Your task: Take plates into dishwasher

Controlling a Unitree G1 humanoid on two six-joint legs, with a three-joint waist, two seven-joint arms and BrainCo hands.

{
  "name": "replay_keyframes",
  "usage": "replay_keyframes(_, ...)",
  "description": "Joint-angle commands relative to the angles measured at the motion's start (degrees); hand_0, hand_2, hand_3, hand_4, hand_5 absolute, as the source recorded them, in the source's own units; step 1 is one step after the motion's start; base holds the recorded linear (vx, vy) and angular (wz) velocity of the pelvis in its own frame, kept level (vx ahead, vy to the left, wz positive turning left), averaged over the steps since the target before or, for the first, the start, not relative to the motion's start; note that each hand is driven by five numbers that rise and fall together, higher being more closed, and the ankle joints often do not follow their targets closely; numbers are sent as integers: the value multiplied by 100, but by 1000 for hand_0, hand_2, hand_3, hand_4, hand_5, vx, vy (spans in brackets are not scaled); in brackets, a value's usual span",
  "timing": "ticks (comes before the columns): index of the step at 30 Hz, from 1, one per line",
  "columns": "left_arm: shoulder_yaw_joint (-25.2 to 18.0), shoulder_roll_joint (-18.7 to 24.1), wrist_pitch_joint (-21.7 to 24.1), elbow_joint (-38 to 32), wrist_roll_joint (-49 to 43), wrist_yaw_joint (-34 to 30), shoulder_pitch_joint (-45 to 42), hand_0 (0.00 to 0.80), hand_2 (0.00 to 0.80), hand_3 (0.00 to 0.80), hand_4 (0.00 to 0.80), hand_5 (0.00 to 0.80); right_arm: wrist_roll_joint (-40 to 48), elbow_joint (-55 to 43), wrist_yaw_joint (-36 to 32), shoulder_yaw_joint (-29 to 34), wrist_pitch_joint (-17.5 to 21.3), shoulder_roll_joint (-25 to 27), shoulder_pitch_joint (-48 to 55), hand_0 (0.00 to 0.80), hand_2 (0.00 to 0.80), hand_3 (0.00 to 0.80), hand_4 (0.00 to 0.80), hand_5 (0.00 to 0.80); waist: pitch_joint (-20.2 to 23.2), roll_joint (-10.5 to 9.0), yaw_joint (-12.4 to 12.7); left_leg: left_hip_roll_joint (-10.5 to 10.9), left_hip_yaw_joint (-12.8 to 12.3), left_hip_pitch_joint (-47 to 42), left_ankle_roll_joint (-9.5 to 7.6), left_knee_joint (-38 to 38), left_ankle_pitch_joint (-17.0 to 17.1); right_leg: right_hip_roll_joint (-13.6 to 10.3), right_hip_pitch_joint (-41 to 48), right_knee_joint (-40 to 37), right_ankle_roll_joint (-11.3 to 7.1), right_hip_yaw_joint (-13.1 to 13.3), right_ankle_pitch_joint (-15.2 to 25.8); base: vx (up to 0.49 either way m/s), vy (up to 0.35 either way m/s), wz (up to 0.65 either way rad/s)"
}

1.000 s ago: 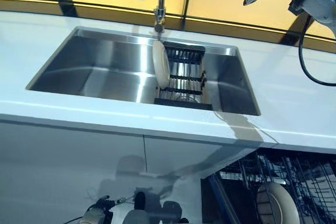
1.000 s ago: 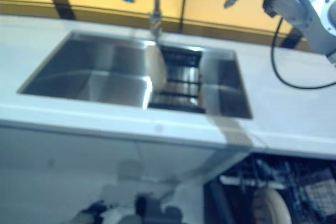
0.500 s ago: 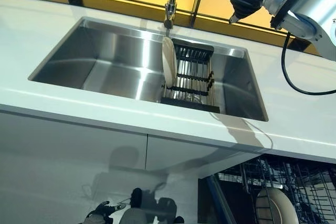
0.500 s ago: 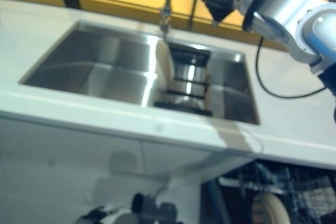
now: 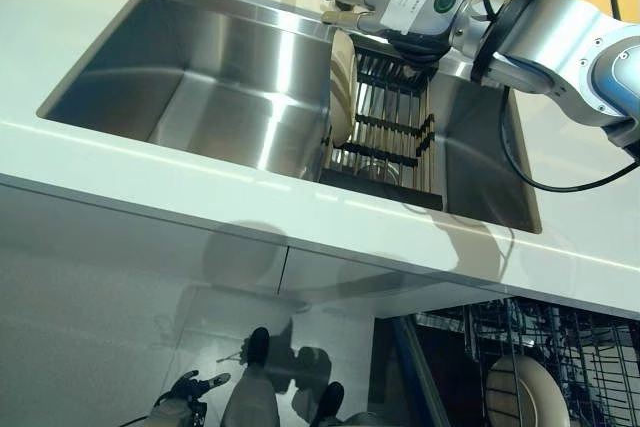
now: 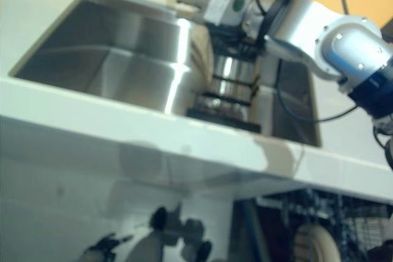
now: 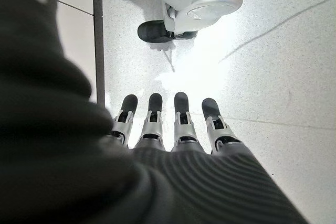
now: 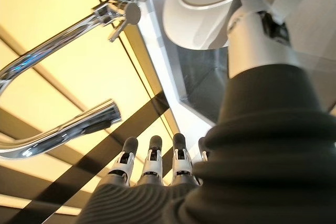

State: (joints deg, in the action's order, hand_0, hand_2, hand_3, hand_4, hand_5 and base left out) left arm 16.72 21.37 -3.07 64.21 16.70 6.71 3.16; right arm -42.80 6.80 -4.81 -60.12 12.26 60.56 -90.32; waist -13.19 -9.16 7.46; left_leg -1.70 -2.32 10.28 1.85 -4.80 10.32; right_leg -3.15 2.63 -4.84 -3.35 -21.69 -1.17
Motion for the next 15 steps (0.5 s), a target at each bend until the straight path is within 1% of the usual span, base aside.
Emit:
replay_keyframes(1, -126, 144, 116, 90, 126, 112, 183, 0, 0, 0, 0, 0, 9, 32, 43, -55, -189, 6, -486, 0, 0, 0, 0, 0, -123, -265, 167, 93, -234, -404, 32, -20, -678, -216, -463, -16, -464, 138, 677, -9, 15, 5)
replay_keyframes(7, -189, 173, 146, 80, 203, 144, 224, 0, 0, 0, 0, 0, -64, 47, -24, -104, -244, -160, -492, 0, 0, 0, 0, 0, -216, -290, 216, 97, -215, -342, 31, -20, -673, -220, -525, -16, -463, 114, 688, -2, 3, 1)
replay_keyframes(11, -200, 189, 132, 46, 260, 143, 236, 0, 0, 0, 0, 0, -137, -4, -112, -109, -360, -213, -495, 0, 0, 0, 0, 0, -278, -317, 245, 101, -194, -280, 33, -20, -671, -213, -573, -16, -463, 112, 681, -10, 1, 3)
replay_keyframes(15, -210, 187, 177, 82, 312, 108, 215, 0, 0, 0, 0, 0, -237, 26, -148, -176, -367, -255, -541, 0, 0, 0, 0, 0, -327, -352, 266, 99, -186, -260, 34, -20, -663, -207, -588, -16, -464, 96, 689, -4, 2, 3)
